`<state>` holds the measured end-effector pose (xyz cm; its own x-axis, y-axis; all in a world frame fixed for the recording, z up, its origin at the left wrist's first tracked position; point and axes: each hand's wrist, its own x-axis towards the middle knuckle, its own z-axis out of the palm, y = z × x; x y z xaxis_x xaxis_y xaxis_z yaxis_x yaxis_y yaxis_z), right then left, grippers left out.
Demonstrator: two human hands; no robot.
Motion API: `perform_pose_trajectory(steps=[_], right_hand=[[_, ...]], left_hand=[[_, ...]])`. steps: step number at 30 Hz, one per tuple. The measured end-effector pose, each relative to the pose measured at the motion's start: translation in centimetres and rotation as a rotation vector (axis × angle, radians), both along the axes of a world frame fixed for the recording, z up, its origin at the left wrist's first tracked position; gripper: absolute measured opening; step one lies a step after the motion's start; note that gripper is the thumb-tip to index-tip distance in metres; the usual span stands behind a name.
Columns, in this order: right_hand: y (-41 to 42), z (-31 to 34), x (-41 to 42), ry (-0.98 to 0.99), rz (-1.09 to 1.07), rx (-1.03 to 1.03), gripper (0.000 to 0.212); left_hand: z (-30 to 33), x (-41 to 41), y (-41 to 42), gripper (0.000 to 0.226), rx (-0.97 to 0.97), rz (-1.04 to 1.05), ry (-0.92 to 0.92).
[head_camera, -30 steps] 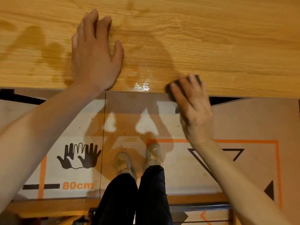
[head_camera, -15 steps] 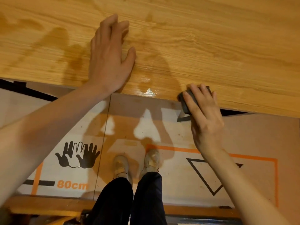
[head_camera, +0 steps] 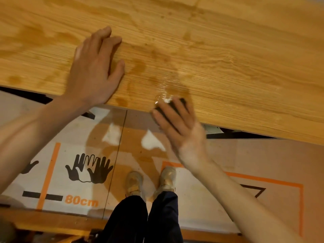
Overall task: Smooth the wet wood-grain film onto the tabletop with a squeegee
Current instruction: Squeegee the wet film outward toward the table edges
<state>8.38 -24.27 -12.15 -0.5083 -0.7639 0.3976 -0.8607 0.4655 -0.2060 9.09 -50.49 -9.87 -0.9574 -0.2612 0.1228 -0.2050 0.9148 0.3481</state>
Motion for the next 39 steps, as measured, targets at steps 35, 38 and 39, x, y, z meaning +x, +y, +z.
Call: perform_pose_trajectory(steps=[35, 38, 39], right_hand=[[-4.9, 4.7, -9.2, -0.457, -0.462, 0.065, 0.04], [-5.8, 5.0, -7.2, -0.509, -0.558, -0.059, 0.037], [-5.5, 5.2, -5.0, -0.534, -0.531, -0.078, 0.037]], left_hand=[[0.0, 0.0, 0.3, 0.046, 0.028, 0.033, 0.0], [0.0, 0.1, 0.4, 0.045, 0.031, 0.034, -0.002], [0.0, 0.1, 0.4, 0.045, 0.033, 0.035, -0.006]])
